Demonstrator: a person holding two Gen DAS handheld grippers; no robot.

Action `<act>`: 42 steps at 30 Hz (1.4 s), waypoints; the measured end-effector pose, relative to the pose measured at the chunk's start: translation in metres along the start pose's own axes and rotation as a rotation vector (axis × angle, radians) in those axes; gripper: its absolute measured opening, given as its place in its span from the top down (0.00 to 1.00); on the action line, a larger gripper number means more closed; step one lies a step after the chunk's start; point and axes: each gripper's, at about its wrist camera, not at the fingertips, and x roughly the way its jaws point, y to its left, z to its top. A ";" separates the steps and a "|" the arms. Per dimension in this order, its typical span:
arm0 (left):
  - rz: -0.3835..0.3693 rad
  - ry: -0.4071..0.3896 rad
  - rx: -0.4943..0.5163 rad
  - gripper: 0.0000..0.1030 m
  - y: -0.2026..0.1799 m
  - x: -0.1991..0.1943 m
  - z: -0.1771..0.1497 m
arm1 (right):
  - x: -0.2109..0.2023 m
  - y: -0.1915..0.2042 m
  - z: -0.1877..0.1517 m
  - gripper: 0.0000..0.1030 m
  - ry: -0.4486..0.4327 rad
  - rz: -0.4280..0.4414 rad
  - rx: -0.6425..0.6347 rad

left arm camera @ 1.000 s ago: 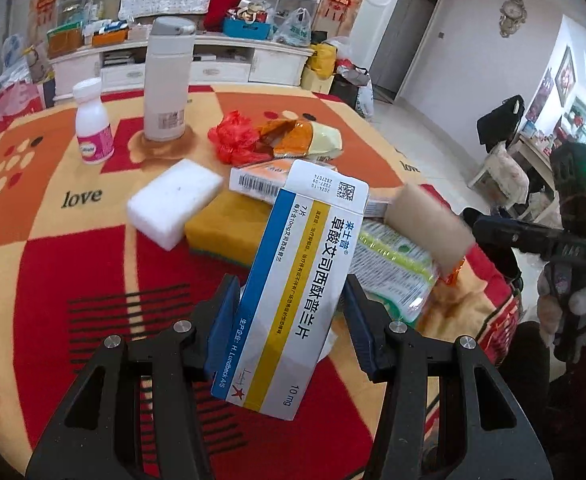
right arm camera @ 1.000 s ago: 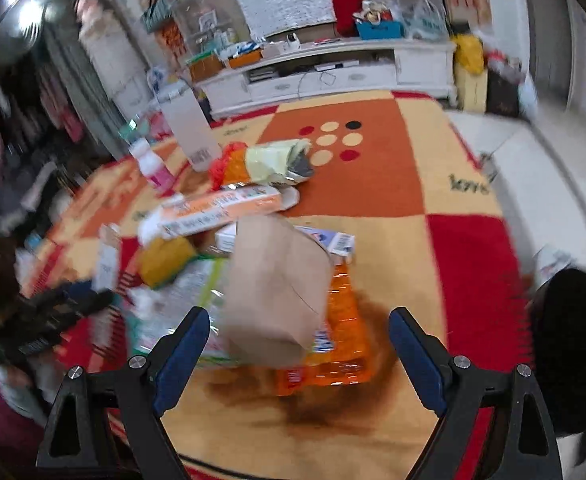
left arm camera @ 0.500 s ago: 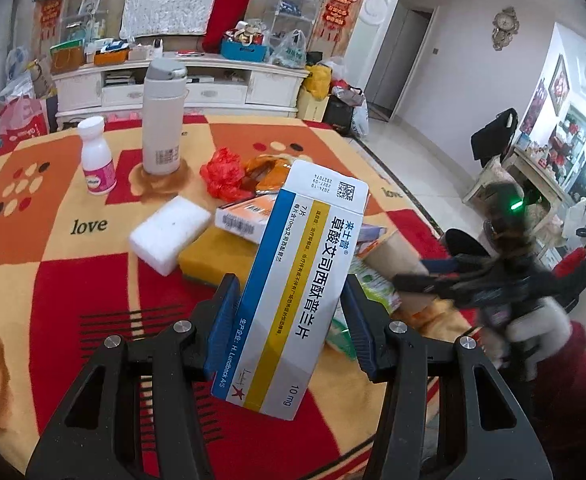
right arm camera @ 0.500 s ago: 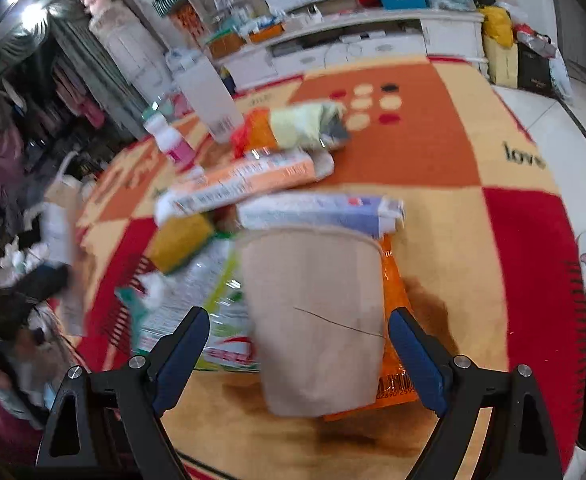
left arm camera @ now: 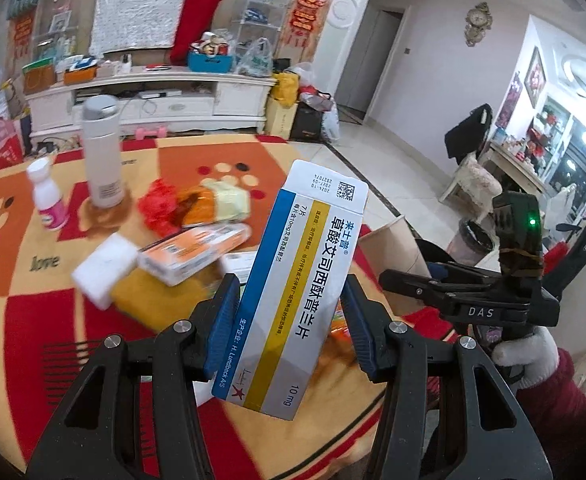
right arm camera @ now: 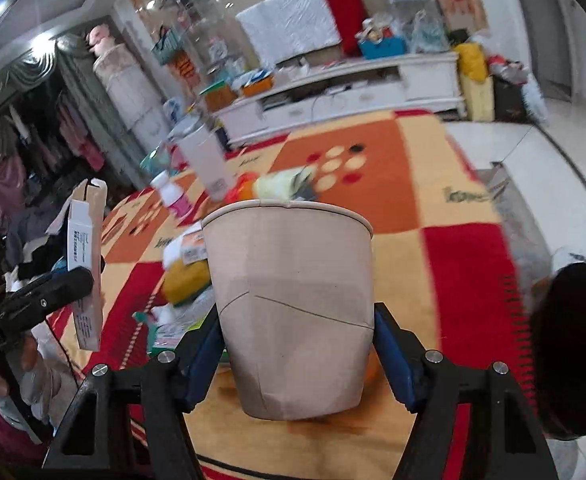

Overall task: Collect trash
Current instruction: 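Carry cup and box to the black bin and open both tools over it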

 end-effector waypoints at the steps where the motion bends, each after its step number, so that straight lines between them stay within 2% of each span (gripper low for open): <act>1: -0.009 0.005 0.003 0.51 -0.007 0.006 0.002 | -0.006 -0.006 -0.001 0.33 -0.010 -0.017 0.008; 14: -0.070 0.079 0.030 0.51 -0.087 0.083 0.010 | -0.054 -0.082 -0.017 0.33 -0.052 -0.189 0.101; 25: -0.112 0.131 0.123 0.51 -0.162 0.138 0.014 | -0.088 -0.157 -0.037 0.33 -0.065 -0.291 0.226; 36: -0.166 0.183 0.153 0.51 -0.205 0.185 0.013 | -0.103 -0.207 -0.056 0.33 -0.055 -0.364 0.325; 42: -0.198 0.218 0.128 0.51 -0.216 0.205 0.012 | -0.097 -0.227 -0.061 0.33 -0.043 -0.388 0.376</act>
